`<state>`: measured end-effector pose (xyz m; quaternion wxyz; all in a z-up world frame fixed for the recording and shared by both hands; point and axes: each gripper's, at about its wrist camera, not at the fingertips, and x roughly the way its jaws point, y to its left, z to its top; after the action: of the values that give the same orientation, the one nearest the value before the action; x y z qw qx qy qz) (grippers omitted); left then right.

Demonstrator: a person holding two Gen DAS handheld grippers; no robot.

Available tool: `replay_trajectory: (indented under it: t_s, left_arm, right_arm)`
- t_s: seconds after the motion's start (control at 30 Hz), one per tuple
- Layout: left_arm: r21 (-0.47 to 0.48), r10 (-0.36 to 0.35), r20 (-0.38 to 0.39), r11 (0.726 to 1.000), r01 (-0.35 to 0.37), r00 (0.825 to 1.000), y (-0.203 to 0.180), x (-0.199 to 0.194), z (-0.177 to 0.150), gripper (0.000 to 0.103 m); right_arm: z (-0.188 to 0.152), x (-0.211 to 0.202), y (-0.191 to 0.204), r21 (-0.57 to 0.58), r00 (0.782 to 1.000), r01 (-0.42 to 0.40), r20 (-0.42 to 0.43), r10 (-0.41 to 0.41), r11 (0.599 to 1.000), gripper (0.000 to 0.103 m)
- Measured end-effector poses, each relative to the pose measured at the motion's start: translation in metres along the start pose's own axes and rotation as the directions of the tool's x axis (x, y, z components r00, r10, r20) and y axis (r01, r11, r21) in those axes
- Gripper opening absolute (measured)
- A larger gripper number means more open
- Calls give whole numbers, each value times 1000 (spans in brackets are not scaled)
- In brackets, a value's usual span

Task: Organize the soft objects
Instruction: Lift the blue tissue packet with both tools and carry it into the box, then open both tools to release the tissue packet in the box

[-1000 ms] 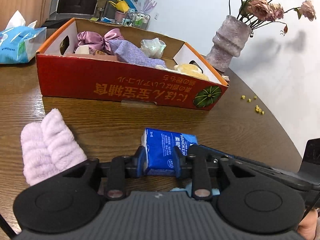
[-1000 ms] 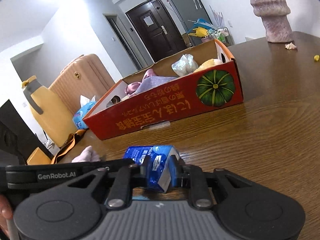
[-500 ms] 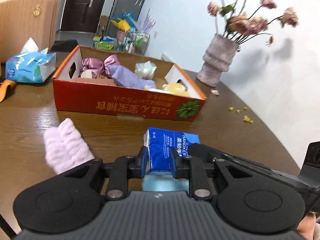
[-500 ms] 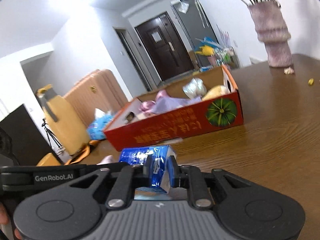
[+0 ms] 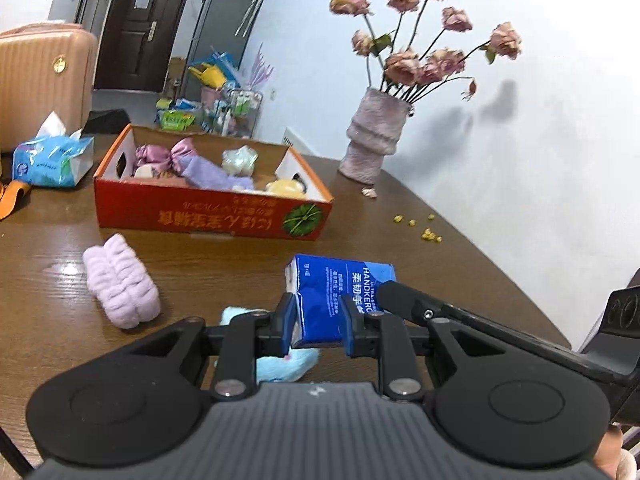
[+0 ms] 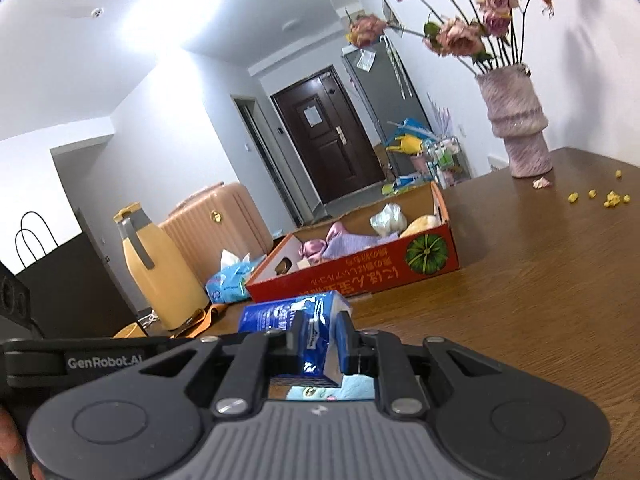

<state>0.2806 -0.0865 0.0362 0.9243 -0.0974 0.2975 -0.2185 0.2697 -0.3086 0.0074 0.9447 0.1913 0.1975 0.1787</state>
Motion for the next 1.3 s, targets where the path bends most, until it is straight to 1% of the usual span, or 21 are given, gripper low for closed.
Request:
replay_trajectory:
  t_s: [0.07, 0.13, 0.23, 0.3, 0.4, 0.47, 0.53, 0.6, 0.67, 0.77, 0.83, 0.9, 0.97, 1.0, 1.03, 1.07, 1.1, 1.17, 1.27, 1.3]
  left_arm:
    - [1, -9, 3, 1000, 9, 1000, -2, 4, 6, 23]
    - [9, -17, 4, 1000, 17, 1000, -3, 16, 20, 23]
    - [9, -58, 10, 998, 58, 998, 2, 47, 59, 23]
    - [4, -89, 12, 996, 89, 996, 8, 74, 90, 23]
    - [-52, -131, -16, 990, 130, 991, 23, 131, 138, 23]
    - [-101, -146, -34, 985, 142, 989, 37, 169, 163, 23]
    - [-152, -148, -46, 979, 139, 988, 53, 202, 181, 23]
    - [-174, -131, -45, 977, 121, 990, 72, 228, 195, 22]
    - [-177, -91, -37, 981, 83, 995, 92, 240, 204, 22]
    - [-168, -19, -28, 986, 14, 999, 127, 243, 212, 22]
    - [-161, 28, -53, 986, -37, 998, 149, 252, 216, 22]
    - [-186, 62, -104, 979, -81, 993, 170, 271, 220, 22]
    - [-169, 92, -144, 979, -117, 985, 179, 292, 220, 22]
    - [-138, 117, -156, 981, -139, 981, 181, 302, 219, 22]
    - [-110, 154, -173, 979, -174, 973, 184, 312, 218, 22]
    - [-104, 179, -201, 974, -203, 963, 189, 321, 217, 21]
    - [-92, 188, -224, 973, -212, 956, 191, 328, 215, 21]
    - [-90, 190, -247, 972, -218, 950, 194, 335, 214, 21]
    - [-103, 180, -246, 972, -210, 952, 198, 337, 211, 23]
    - [-107, 166, -252, 974, -198, 953, 199, 337, 210, 24]
  right_arm:
    - [5, 2, -2, -14, 1000, 10, 10, -10, 1000, 15]
    - [17, 10, -4, -38, 999, 26, 21, -25, 999, 15]
    - [52, 32, -11, -85, 997, 59, 53, -55, 995, 15]
    - [81, 56, -17, -127, 994, 90, 66, -82, 988, 15]
    - [127, 107, -33, -169, 988, 150, 55, -143, 974, 15]
    - [152, 145, -48, -166, 985, 173, 28, -170, 971, 15]
    - [172, 183, -64, -139, 984, 174, -11, -177, 975, 15]
    - [186, 222, -73, -133, 983, 168, -48, -176, 977, 15]
    - [191, 259, -75, -141, 984, 143, -87, -156, 980, 15]
    - [192, 314, -67, -148, 983, 78, -155, -101, 986, 15]
    - [186, 347, -59, -189, 977, 52, -193, -89, 981, 15]
    - [179, 378, -54, -224, 967, 58, -229, -110, 973, 15]
    - [174, 405, -54, -244, 952, 83, -268, -149, 966, 15]
    - [171, 416, -54, -247, 941, 88, -296, -161, 965, 15]
    - [169, 429, -58, -232, 925, 81, -344, -159, 969, 15]
    - [167, 441, -62, -211, 908, 77, -389, -156, 974, 15]
    - [164, 450, -64, -204, 895, 83, -414, -163, 975, 15]
    - [163, 464, -69, -193, 869, 90, -464, -172, 977, 15]
    - [163, 469, -69, -193, 864, 111, -465, -190, 975, 15]
    - [163, 467, -68, -198, 867, 119, -457, -199, 973, 15]
